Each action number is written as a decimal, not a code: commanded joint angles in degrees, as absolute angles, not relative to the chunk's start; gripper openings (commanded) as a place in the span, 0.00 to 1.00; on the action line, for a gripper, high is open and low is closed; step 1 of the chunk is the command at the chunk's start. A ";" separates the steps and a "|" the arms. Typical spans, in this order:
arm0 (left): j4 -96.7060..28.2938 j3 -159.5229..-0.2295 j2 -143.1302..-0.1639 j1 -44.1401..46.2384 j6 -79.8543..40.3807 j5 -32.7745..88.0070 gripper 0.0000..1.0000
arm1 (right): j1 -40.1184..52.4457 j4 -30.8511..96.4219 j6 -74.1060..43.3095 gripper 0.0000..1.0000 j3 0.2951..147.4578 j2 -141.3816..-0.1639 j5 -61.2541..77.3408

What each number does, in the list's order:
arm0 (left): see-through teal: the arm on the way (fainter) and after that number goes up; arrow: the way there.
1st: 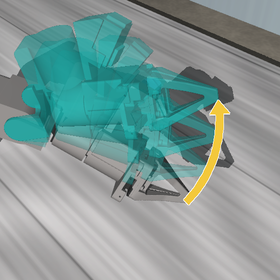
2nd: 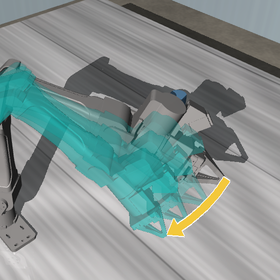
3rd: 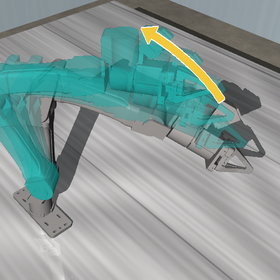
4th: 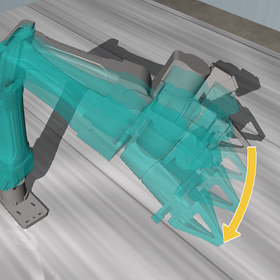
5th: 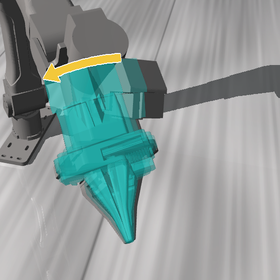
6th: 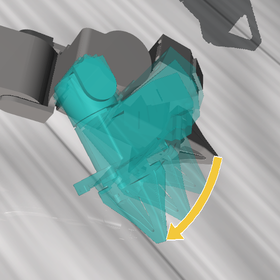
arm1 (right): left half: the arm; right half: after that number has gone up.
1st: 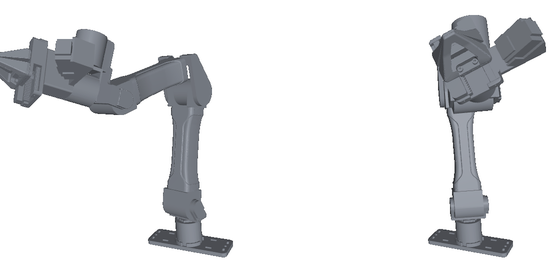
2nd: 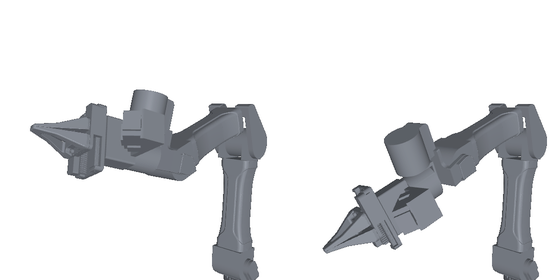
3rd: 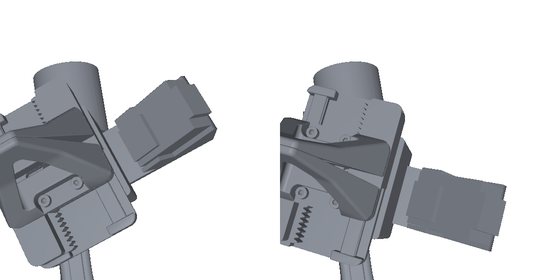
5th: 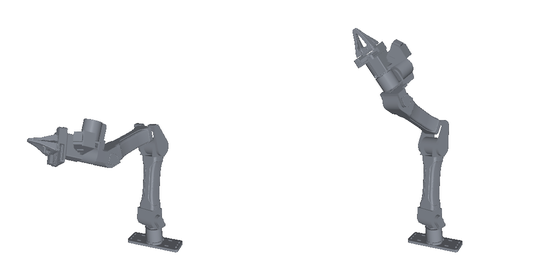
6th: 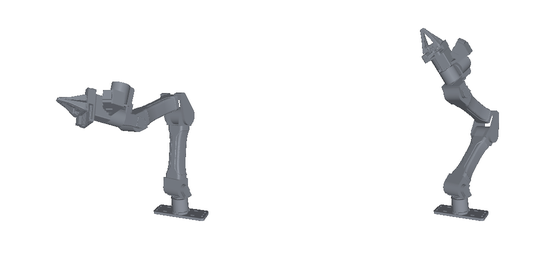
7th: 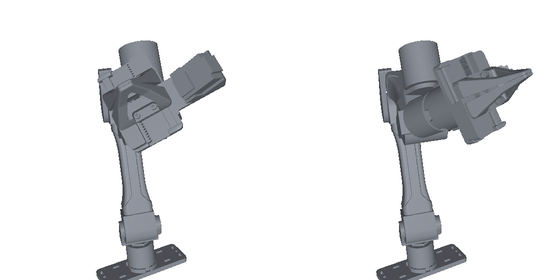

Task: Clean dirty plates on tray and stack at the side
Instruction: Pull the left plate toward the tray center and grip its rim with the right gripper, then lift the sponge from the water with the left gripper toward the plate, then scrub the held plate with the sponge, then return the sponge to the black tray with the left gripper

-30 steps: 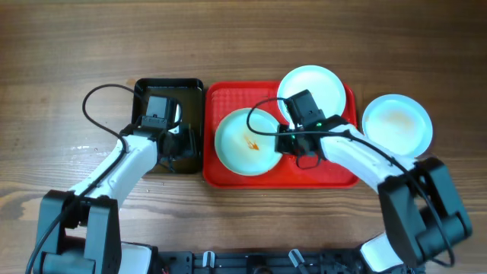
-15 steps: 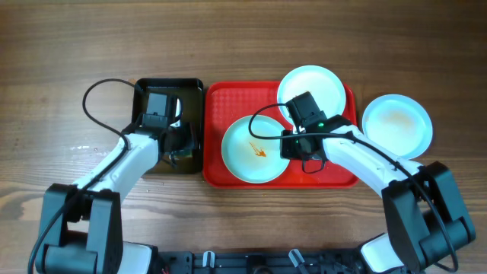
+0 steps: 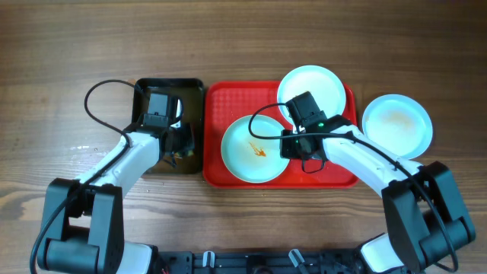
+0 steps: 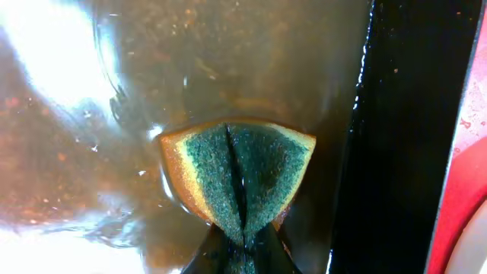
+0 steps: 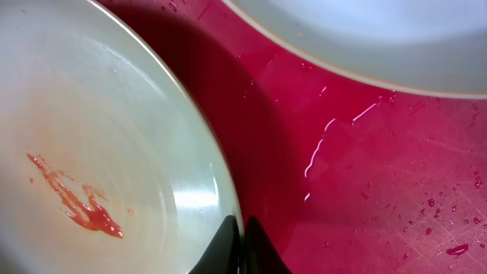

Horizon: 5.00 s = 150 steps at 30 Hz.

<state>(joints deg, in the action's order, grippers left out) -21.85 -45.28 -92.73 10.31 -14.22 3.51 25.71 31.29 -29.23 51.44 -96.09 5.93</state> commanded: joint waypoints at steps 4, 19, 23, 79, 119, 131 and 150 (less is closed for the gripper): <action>-21.63 -45.45 -82.15 10.00 -14.13 4.01 0.04 | 25.87 31.09 -28.42 0.06 51.11 -95.35 6.04; -21.58 -45.45 -76.71 10.00 -14.13 6.17 0.04 | 25.87 30.89 -28.01 0.06 51.11 -95.35 6.02; -21.17 -45.45 -76.71 10.00 -14.13 6.17 0.04 | 25.87 30.89 -27.97 0.06 51.11 -95.35 6.02; 5.48 -45.21 -97.27 30.76 -41.93 32.16 0.04 | 25.87 30.30 -27.00 0.06 51.11 -95.35 6.02; -23.55 -45.21 -91.44 11.07 -12.36 1.13 0.62 | 25.87 30.44 -26.98 0.06 51.11 -95.35 6.02; -17.15 -44.10 -96.03 11.11 -12.40 -2.00 0.37 | 25.87 30.48 -26.98 0.06 51.11 -95.35 6.02; -30.04 -47.33 -95.04 11.11 -12.40 3.55 0.04 | 25.87 30.79 -26.98 0.06 51.11 -95.35 6.02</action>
